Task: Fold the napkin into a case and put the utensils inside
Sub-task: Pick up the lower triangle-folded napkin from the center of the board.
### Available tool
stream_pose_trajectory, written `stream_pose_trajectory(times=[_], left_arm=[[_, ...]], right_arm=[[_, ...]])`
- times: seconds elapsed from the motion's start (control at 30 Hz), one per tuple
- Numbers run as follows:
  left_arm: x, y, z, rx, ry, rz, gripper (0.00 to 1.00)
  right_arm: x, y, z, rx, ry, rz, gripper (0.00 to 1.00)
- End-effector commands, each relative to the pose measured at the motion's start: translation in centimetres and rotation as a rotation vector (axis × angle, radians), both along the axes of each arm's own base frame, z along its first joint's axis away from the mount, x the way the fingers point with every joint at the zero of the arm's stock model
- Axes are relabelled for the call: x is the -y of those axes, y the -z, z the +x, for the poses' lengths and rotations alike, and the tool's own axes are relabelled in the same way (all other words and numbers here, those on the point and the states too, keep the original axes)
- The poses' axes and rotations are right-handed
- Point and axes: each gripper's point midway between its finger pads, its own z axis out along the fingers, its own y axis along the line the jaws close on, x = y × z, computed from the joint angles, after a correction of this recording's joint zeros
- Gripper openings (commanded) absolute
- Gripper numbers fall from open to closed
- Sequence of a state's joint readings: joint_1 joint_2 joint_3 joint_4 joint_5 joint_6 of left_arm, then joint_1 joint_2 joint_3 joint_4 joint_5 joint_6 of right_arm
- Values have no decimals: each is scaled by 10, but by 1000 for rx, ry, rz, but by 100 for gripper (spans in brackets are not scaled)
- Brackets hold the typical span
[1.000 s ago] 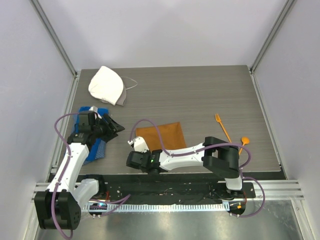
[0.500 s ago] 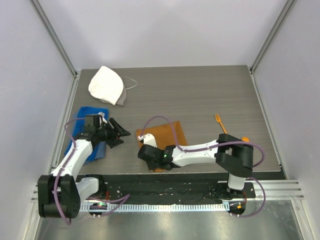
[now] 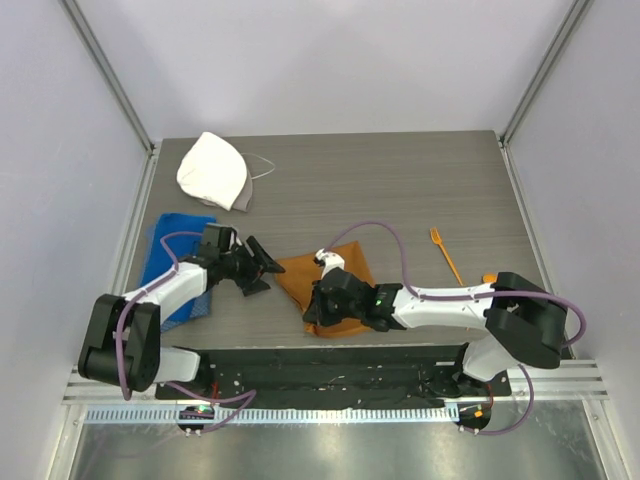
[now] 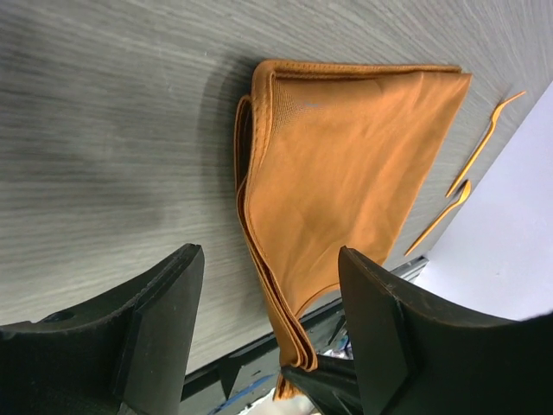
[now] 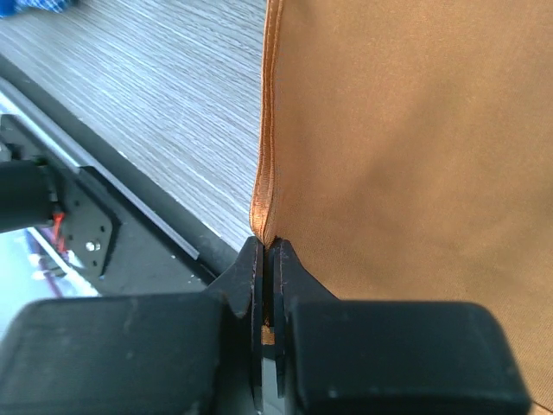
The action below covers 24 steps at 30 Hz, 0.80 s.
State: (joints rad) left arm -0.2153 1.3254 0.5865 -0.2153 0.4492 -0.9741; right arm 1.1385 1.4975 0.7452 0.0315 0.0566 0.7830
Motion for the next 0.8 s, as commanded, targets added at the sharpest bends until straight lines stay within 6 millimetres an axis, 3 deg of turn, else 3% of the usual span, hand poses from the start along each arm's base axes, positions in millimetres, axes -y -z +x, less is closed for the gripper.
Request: stream_pose_trajectory(times=[0.0, 0.53, 0.77], left_arm=[[7, -17, 31, 85, -48, -19, 68], [13, 7, 40, 9, -83, -26, 63], [18, 9, 52, 21, -80, -24, 61]], right_arm=[[-11, -34, 3, -14, 0, 172, 1], [-3, -52, 12, -1, 10, 258, 1], [-3, -49, 13, -3, -7, 247, 1]])
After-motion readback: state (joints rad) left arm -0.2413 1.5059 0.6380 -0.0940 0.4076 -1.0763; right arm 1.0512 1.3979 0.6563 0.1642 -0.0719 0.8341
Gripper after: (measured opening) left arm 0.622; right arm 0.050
